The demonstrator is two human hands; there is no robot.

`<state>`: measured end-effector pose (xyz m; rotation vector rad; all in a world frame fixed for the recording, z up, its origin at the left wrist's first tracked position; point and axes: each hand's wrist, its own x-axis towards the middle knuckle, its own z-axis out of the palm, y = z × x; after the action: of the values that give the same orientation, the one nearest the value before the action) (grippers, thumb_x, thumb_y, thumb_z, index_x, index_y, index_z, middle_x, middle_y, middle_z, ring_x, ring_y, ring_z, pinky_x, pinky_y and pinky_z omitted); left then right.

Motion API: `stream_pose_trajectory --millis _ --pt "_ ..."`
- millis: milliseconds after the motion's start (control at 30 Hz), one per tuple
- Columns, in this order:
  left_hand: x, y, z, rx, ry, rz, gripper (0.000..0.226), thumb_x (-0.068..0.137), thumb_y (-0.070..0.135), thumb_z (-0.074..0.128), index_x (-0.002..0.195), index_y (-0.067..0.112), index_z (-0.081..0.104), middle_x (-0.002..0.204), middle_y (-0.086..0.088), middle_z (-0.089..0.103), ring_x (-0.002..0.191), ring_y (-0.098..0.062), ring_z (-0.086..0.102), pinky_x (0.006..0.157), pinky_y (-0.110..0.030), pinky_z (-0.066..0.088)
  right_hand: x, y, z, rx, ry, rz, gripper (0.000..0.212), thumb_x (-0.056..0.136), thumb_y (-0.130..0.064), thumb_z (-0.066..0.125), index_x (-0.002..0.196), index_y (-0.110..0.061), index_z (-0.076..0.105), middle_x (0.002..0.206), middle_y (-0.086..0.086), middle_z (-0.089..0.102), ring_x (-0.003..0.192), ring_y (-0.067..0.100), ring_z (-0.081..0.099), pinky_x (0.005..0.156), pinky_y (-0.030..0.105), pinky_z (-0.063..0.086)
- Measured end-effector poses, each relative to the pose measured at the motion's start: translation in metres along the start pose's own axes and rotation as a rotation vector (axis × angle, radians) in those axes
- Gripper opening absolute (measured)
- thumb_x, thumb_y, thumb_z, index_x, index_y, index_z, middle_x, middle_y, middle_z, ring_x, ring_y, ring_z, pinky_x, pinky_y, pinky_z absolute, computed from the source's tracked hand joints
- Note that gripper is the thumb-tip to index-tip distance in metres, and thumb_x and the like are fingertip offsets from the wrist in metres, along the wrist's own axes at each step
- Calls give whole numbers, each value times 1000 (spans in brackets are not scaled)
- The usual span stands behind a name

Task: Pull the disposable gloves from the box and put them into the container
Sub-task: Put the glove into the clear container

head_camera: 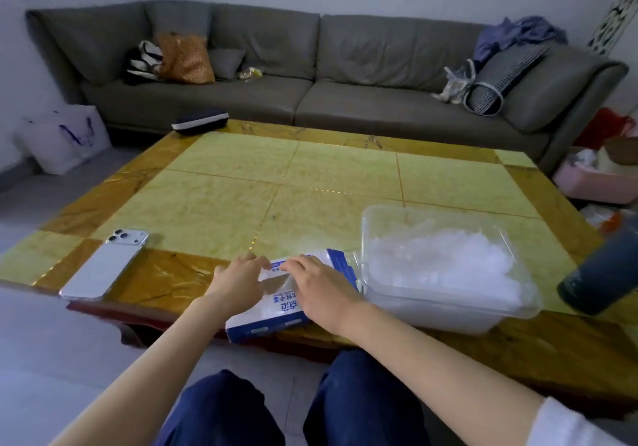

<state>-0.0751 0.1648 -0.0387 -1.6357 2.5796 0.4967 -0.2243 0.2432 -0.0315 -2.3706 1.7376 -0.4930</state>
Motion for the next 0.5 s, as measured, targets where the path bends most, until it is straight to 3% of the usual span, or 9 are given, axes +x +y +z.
stream_pose_trajectory --millis 100,167,300,500 --pt "-4 -11 11 -58 -60 42 44 91 32 53 134 27 44 144 3 37 133 -18 34 106 -42 35 13 3 13 -57 -157 134 55 89 5 46 140 -11 36 143 6 37 130 24 35 105 36 36" --pt "-6 -14 14 -98 -68 58 53 86 40 61 135 27 43 145 5 35 133 -16 33 106 -41 38 20 10 18 -117 -188 184 44 89 4 46 131 -10 47 131 8 45 122 25 41 96 35 41" --pt "-7 -17 20 -102 -26 74 57 83 42 66 133 28 44 143 7 36 133 -16 31 102 -39 42 27 18 18 -158 -165 249 15 94 -9 46 98 -8 60 102 9 57 95 27 56 71 32 42" --pt "-6 -17 22 -101 16 50 59 80 40 68 132 29 44 138 9 40 130 -16 33 93 -35 47 35 22 -6 -168 -29 319 16 97 -9 46 97 -5 61 96 10 65 83 26 61 72 34 48"
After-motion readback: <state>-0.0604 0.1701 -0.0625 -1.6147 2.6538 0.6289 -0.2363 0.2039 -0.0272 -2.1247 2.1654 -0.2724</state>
